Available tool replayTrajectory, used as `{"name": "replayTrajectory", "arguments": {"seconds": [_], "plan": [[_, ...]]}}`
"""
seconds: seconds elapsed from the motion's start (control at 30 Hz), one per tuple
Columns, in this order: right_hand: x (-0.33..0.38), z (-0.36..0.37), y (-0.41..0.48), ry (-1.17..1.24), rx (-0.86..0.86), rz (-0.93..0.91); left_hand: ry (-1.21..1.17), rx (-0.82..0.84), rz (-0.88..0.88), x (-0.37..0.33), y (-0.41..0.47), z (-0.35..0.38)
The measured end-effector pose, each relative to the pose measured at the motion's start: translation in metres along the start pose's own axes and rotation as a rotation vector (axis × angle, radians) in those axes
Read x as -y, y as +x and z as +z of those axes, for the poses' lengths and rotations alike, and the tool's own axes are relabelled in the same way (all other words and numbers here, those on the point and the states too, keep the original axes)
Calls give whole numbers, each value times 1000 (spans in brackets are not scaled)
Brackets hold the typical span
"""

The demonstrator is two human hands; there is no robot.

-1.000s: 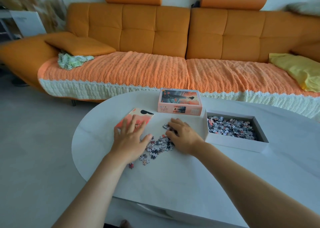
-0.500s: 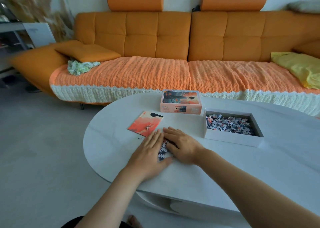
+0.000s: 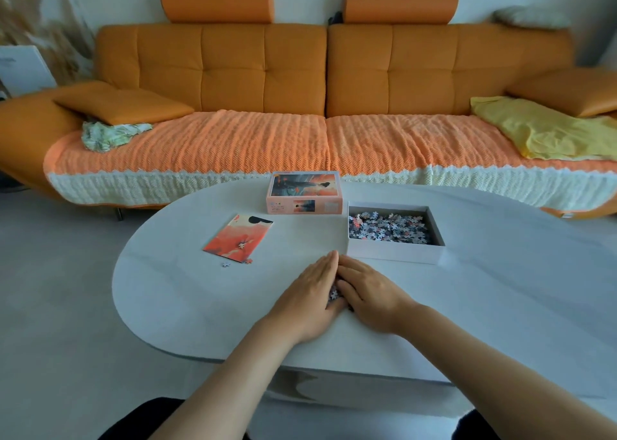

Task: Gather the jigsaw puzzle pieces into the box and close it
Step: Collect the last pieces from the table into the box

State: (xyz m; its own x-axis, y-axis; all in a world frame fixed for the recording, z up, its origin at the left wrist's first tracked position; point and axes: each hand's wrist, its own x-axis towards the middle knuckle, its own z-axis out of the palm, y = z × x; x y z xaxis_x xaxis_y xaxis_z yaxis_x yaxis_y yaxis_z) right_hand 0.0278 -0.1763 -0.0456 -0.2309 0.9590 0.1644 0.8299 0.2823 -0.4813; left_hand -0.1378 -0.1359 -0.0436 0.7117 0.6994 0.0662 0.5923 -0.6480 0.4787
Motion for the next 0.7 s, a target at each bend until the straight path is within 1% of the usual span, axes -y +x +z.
{"name": "replayTrajectory", "arguments": {"seconds": [0.1, 0.13, 0.17, 0.23, 0.27, 0.3, 0.37, 0.4, 0.43, 0.57, 0.63, 0.7], "plan": [[1, -7, -4, 32, -14, 24, -211, 22, -46, 1, -2, -7], [3, -8, -1, 12, -18, 47, -239, -2, -66, 4, -5, -13], [6, -8, 3, -20, -24, 66, -204, -62, -87, 9, -9, -21], [16, -6, 17, -97, -51, 45, -3, -220, -147, 26, -16, -37], [23, -4, 25, -139, -60, 16, 95, -270, -210, 37, -20, -43], [31, -1, 34, -181, -60, -13, 173, -284, -296, 49, -25, -48], [47, 7, 52, -247, -26, -48, 264, -202, -486, 69, -35, -52], [55, 12, 61, -276, 11, -57, 280, -136, -552, 75, -40, -52], [64, 17, 70, -297, 55, -62, 287, -79, -581, 80, -45, -51], [86, 36, 96, -301, 210, -78, 228, 27, -500, 80, -54, -48], [88, 41, 100, -334, 239, -112, 193, 66, -474, 76, -58, -47], [85, 41, 100, -348, 231, -148, 164, 105, -466, 72, -63, -48]]}}
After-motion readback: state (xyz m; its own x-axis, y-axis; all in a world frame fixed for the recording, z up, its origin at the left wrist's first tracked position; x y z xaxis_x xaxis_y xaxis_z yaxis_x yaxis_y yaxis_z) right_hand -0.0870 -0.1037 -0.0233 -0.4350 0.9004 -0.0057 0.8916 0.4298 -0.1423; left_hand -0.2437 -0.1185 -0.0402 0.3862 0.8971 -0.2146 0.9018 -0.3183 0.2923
